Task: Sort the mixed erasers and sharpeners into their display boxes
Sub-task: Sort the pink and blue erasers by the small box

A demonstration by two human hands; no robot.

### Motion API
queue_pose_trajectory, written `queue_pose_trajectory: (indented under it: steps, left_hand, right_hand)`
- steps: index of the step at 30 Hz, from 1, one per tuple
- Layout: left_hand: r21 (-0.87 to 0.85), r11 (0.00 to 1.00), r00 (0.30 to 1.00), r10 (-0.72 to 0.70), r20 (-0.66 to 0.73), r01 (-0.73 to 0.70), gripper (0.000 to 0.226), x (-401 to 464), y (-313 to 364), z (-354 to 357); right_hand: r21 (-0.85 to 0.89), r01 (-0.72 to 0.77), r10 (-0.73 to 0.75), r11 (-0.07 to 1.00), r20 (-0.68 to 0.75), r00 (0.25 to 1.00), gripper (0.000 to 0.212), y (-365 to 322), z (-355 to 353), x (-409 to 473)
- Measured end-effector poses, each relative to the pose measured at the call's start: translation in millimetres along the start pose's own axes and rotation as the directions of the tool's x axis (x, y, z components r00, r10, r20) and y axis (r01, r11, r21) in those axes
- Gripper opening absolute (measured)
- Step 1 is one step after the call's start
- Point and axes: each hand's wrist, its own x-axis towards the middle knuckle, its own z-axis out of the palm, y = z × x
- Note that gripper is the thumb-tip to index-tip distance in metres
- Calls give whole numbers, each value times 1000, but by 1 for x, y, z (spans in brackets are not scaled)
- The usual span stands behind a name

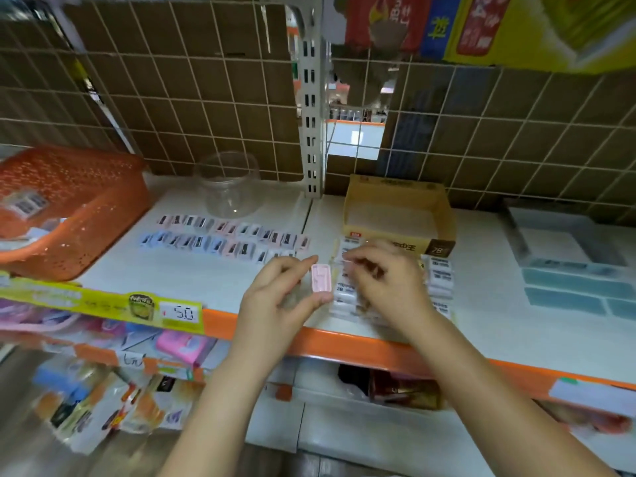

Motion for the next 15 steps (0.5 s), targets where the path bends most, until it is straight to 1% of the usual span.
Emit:
queue_pose_trajectory:
  steps: [1,2,3,5,7,8,10,12,14,15]
  left_hand:
    - [64,998,1000,27,-7,-27,51,0,2,2]
    - [139,989,998,59,-6,-57,51,0,4,3]
    - [213,973,996,88,4,-87,49,0,7,4]
    - [310,942,992,126,33,-130,41,0,12,6]
    - [344,926,988,144,57,-154,35,1,14,6]
    - [352,923,988,145,62,-157,34,1,15,6]
    - [354,923,989,139,59,-151,40,1,13,5]
    - [356,924,990,133,49,-142,52,1,10,1]
    - [390,914,993,100,56,-114,64,5,4,-6]
    - [411,907,995,66,70,-89,65,7,0,-10]
  right_hand:
    - [163,-78,77,984,13,997,8,-7,-4,-3]
    - [267,-143,131,953,60,990,6,-14,-7,-7]
    - [299,-180,155,937,106,982,6,-20,-8,-10]
    - [299,-237,189,924,181,965,13,-29,-6,-16]
    - [273,-278,227,921,204,952,22,-33,-1,-16]
    - [266,-304,251,915,216,944,23,-33,0,-14]
    - [300,-363,290,882,263,920,17,-33,0,-10]
    - [393,-425,312,816,320,895,8,-32,-1,-5]
    - [452,-482,346,751,352,870,13,-31,0,3]
    - [457,-509,368,730,365,855,17,-30,2,9]
